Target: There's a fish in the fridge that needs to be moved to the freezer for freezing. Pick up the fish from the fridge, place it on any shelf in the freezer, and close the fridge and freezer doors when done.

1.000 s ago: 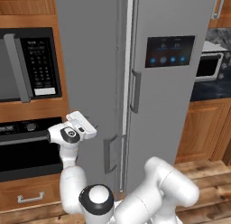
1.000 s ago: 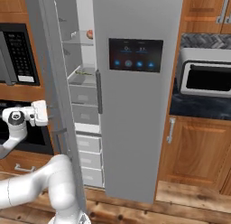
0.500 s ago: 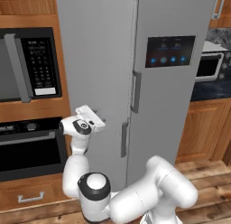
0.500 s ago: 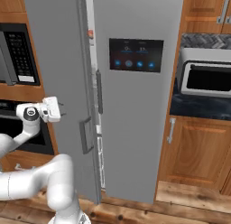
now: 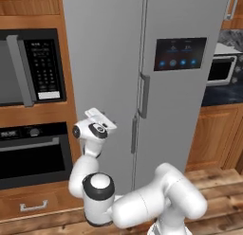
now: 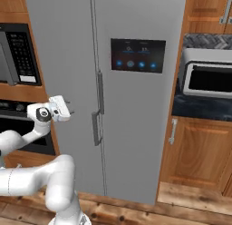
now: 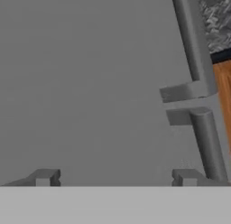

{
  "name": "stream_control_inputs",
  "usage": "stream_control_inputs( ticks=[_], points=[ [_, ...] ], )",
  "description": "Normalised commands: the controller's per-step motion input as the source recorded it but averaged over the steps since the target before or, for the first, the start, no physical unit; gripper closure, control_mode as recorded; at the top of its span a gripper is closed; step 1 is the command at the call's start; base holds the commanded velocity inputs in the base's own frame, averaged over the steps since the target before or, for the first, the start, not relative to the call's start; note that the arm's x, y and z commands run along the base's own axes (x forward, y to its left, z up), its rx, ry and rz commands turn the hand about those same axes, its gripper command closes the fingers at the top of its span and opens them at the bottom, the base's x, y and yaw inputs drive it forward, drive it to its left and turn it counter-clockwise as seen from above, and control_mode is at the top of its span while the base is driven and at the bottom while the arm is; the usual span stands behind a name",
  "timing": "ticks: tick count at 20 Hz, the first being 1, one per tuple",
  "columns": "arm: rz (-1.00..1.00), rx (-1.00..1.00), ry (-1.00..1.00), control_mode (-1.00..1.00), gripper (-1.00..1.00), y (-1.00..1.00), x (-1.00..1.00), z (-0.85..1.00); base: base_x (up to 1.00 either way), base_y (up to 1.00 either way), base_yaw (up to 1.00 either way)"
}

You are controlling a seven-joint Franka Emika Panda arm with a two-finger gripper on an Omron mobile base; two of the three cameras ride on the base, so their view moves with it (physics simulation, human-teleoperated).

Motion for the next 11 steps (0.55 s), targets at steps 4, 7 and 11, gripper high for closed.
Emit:
stream_control_inputs(
  ticks=[4, 7, 11],
  points=[
    [0.09, 0.04, 0.0, -1.0, -1.0, -0.29, 0.42, 0.0, 0.0, 0.0, 0.0],
    [0.04, 0.03, 0.0, -1.0, -1.0, -0.19, 0.15, 0.03, 0.0, 0.0, 0.0],
    [0.0, 0.02, 0.0, -1.0, -1.0, -0.14, 0.03, 0.2, 0.0, 0.0, 0.0]
  ],
)
